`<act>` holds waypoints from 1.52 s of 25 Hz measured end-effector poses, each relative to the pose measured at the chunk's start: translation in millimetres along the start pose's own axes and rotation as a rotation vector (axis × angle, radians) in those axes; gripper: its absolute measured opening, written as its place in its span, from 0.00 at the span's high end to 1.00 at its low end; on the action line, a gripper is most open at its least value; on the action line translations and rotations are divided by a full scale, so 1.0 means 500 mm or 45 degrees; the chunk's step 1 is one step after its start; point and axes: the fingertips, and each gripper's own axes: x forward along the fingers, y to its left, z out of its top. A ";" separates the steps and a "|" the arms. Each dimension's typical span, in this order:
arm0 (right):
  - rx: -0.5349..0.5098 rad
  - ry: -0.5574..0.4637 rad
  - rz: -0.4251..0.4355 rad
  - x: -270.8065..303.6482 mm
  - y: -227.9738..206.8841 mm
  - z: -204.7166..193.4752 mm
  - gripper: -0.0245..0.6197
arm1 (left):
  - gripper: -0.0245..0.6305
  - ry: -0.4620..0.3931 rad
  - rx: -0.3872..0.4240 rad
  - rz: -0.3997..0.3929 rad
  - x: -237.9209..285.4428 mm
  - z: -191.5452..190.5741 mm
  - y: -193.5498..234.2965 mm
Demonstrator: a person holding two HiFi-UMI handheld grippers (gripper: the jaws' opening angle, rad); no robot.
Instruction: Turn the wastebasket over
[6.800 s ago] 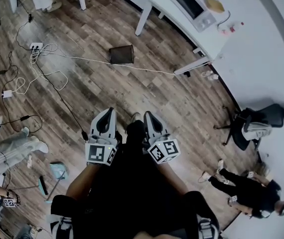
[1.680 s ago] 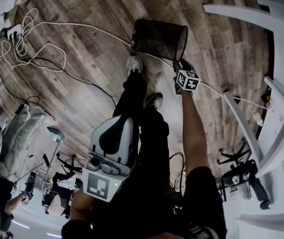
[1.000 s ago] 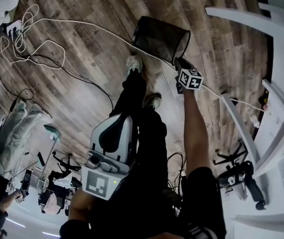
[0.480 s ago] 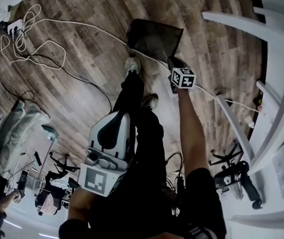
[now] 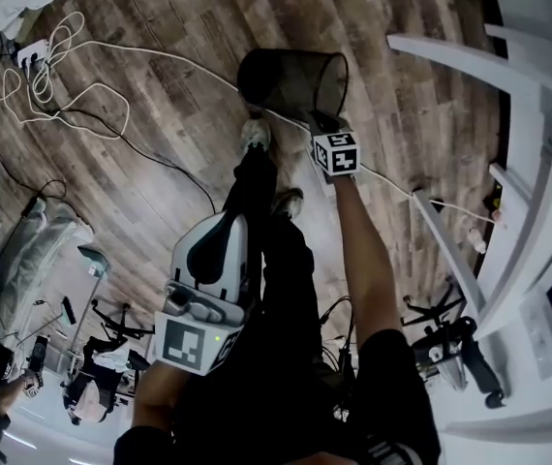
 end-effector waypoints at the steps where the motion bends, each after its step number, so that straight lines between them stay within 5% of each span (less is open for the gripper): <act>1: -0.013 0.002 -0.007 -0.003 0.001 0.008 0.89 | 0.91 -0.004 0.001 0.001 0.001 0.003 0.001; 14: -0.134 0.144 -0.185 -0.045 -0.012 0.027 0.89 | 0.91 0.006 0.091 0.066 0.019 0.021 0.043; 25: -0.173 0.248 -0.377 -0.097 -0.114 0.015 0.89 | 0.91 0.015 0.191 0.097 0.090 0.042 0.097; 38: -0.089 0.267 -0.248 0.012 0.034 -0.016 0.89 | 0.91 0.052 0.221 0.132 0.142 0.023 0.143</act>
